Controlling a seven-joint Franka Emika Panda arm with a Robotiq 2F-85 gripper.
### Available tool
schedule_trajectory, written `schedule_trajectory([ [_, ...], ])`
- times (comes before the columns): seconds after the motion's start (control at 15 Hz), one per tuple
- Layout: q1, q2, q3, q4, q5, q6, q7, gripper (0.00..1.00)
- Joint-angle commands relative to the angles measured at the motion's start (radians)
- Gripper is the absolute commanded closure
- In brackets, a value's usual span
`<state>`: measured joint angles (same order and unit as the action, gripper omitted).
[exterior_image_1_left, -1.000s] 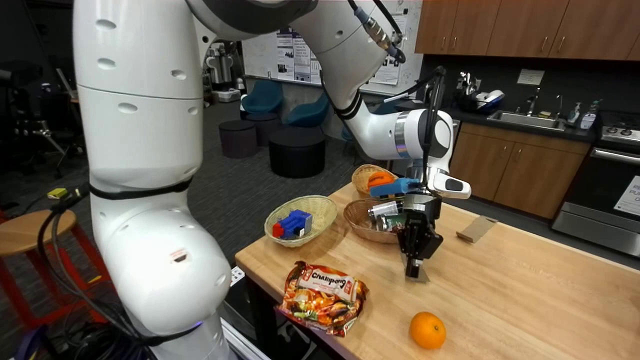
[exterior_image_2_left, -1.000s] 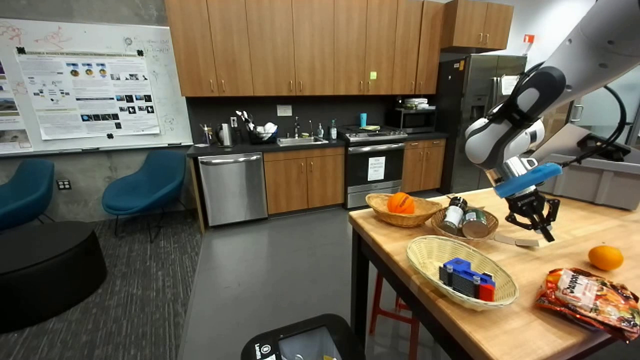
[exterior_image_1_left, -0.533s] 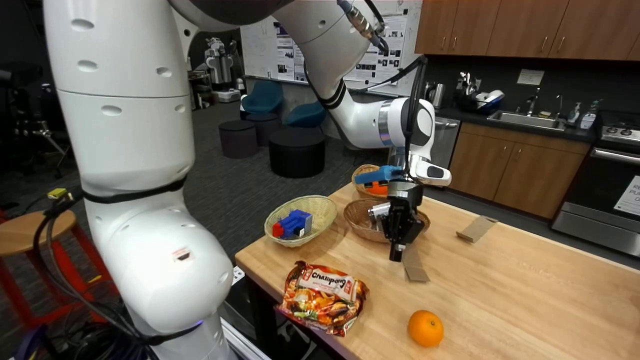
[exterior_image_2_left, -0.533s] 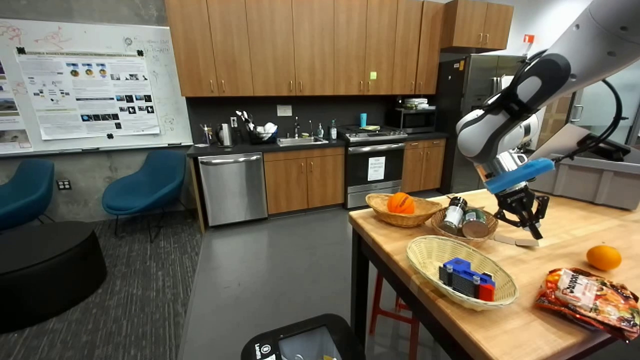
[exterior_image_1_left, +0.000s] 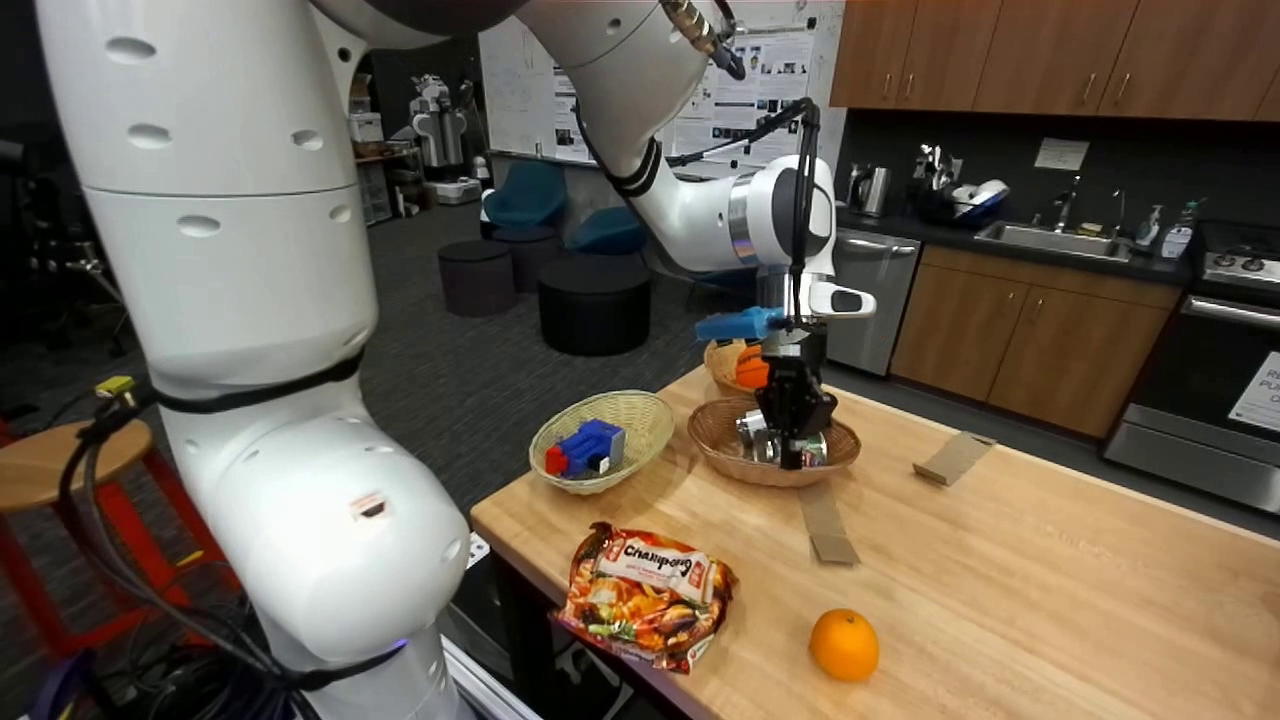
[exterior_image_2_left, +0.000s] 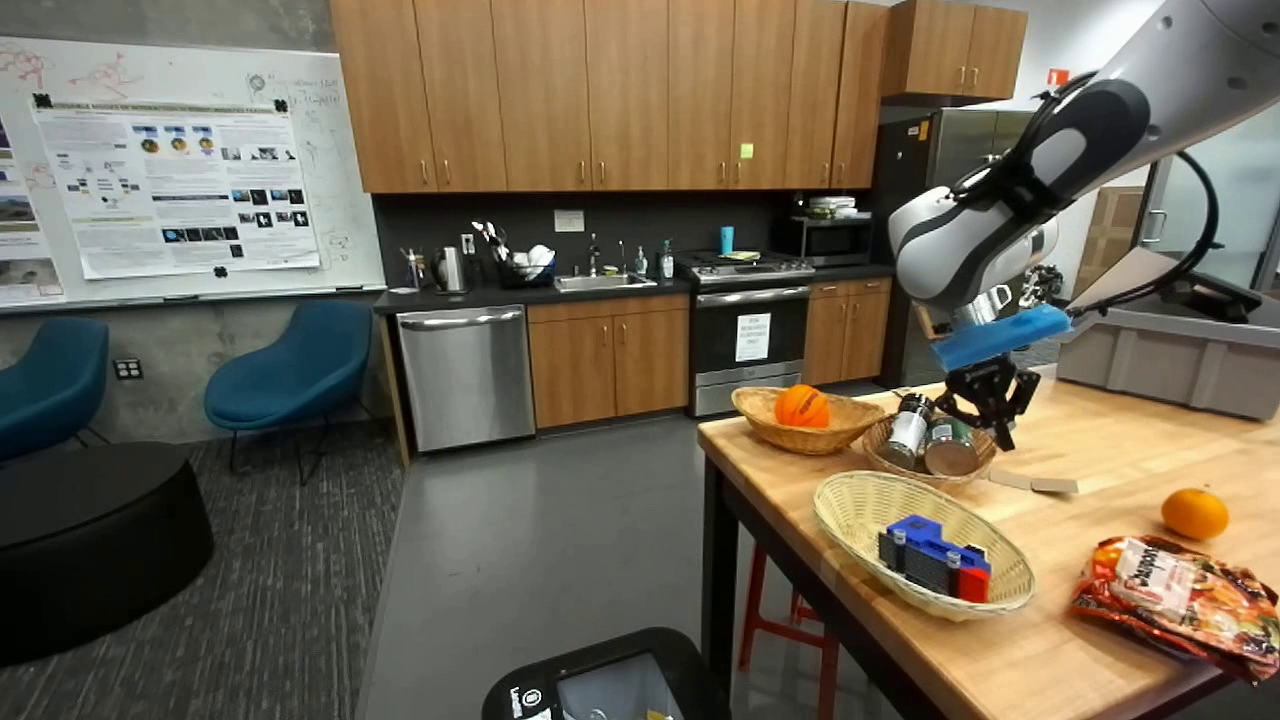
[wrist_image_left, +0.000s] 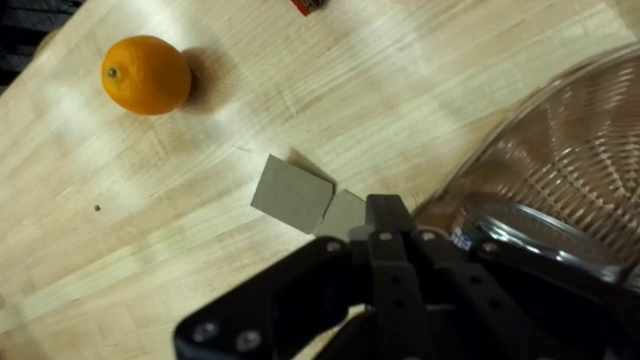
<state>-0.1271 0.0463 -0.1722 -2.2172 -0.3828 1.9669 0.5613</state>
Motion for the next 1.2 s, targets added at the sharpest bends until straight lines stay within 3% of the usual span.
schedule_trajectory([
  [0.0,0.001,-0.034,0.010,-0.022,-0.029,0.048,0.004,1.00],
  [1.13,-0.018,-0.008,-0.007,-0.017,-0.045,0.250,0.013,1.00],
])
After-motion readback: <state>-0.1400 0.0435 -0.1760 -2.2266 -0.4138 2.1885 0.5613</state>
